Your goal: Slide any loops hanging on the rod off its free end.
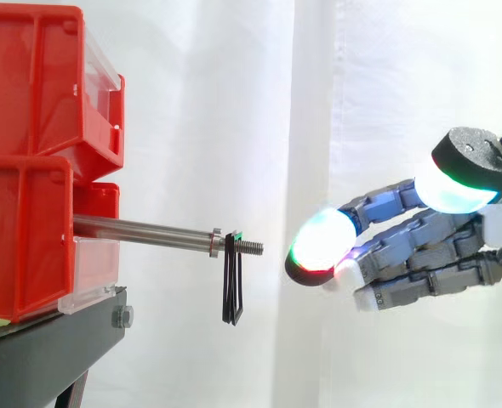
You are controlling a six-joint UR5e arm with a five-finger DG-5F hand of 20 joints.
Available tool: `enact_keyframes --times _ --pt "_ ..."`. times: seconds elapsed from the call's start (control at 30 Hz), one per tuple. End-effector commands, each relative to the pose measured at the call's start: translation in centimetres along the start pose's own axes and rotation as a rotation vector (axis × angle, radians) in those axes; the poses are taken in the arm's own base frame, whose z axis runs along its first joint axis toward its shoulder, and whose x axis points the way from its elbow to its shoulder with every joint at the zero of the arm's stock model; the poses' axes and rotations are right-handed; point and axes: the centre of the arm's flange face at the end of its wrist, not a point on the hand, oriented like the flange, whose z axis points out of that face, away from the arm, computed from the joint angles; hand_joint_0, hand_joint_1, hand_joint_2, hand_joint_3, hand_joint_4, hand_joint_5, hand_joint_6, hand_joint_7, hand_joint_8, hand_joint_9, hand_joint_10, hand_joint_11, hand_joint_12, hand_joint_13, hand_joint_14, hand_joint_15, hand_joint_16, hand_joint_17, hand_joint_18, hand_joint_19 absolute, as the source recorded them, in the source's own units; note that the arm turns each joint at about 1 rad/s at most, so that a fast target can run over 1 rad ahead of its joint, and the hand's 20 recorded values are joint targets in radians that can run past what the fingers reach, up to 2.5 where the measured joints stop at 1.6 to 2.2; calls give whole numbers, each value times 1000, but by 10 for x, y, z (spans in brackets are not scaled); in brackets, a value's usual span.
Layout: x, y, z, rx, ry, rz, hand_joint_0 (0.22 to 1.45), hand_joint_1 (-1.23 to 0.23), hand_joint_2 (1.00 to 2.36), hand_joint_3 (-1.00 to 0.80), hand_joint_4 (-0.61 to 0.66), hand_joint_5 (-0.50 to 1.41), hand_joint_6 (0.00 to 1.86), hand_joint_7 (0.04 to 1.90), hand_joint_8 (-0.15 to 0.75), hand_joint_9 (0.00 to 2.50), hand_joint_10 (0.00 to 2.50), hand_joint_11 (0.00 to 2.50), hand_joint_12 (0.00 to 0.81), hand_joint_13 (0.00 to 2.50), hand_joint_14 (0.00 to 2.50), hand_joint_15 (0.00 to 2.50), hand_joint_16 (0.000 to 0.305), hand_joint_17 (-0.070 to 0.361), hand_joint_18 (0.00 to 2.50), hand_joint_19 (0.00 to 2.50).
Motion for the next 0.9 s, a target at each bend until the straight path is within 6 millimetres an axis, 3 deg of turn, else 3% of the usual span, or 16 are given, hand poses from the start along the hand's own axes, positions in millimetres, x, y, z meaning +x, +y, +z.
enact_keyframes --times 0.0,0.2,0.6,0.87 --pt "4 -3 3 -10 -7 5 503 -850 1000 -500 165 -255 502 786 216 30 0 0 317 0 3 68 42 96 0 113" --pt "9 -12 4 -1 5 2 503 -879 1000 -500 214 -236 502 778 236 125 0 0 330 0 1 48 45 101 0 115" --pt "44 -71 22 -18 10 25 512 -838 1001 -487 245 -220 502 794 244 219 1 0 334 0 0 52 46 103 0 125" --pt "59 -87 34 -92 -12 48 518 -828 1001 -485 260 -210 502 803 247 261 0 0 336 31 1 57 46 103 0 132"
